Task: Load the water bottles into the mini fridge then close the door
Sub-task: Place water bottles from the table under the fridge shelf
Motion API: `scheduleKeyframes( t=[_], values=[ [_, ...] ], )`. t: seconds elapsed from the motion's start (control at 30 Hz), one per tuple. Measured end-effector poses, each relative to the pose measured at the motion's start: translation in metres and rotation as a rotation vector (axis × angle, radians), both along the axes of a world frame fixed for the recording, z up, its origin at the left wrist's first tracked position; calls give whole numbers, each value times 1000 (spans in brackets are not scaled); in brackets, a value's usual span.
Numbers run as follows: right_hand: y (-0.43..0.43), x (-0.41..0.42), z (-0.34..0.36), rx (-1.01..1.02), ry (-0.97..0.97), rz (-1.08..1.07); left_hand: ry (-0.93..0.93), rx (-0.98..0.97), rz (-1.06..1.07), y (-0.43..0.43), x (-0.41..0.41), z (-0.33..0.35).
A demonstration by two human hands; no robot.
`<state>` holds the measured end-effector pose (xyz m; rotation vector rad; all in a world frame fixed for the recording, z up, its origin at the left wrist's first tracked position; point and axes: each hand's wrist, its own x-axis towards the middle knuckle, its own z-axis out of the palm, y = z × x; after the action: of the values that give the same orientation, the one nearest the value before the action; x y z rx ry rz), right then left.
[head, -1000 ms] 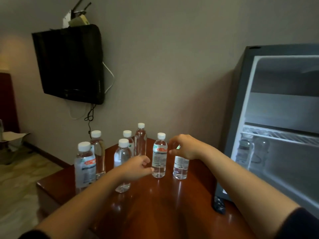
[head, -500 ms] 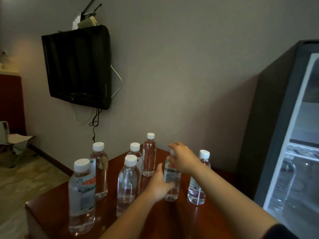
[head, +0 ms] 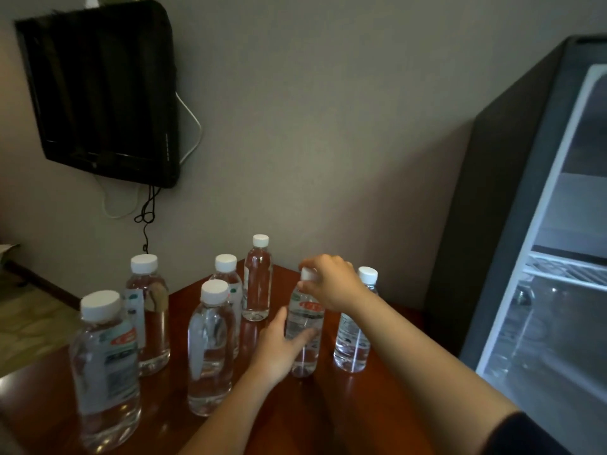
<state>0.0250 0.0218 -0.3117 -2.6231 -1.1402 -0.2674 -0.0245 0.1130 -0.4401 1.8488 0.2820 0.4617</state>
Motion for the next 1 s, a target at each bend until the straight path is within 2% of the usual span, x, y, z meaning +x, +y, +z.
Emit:
scheduleKeyframes(
  t=[0.43,0.63,0.77,1.0],
  values=[
    [-61,-74,-6,81,10,91,63,147,65,-44,-84,-2],
    [-103,-117,-10,135,-28,122,-7,212,68,-79,-126,-1],
    [-134,-132,-16,259,62,102,-44,227,53,-105,-139,-3],
    [-205,-124,-25,417,246,83,-129,212,-153,-157,-128,18]
  ],
)
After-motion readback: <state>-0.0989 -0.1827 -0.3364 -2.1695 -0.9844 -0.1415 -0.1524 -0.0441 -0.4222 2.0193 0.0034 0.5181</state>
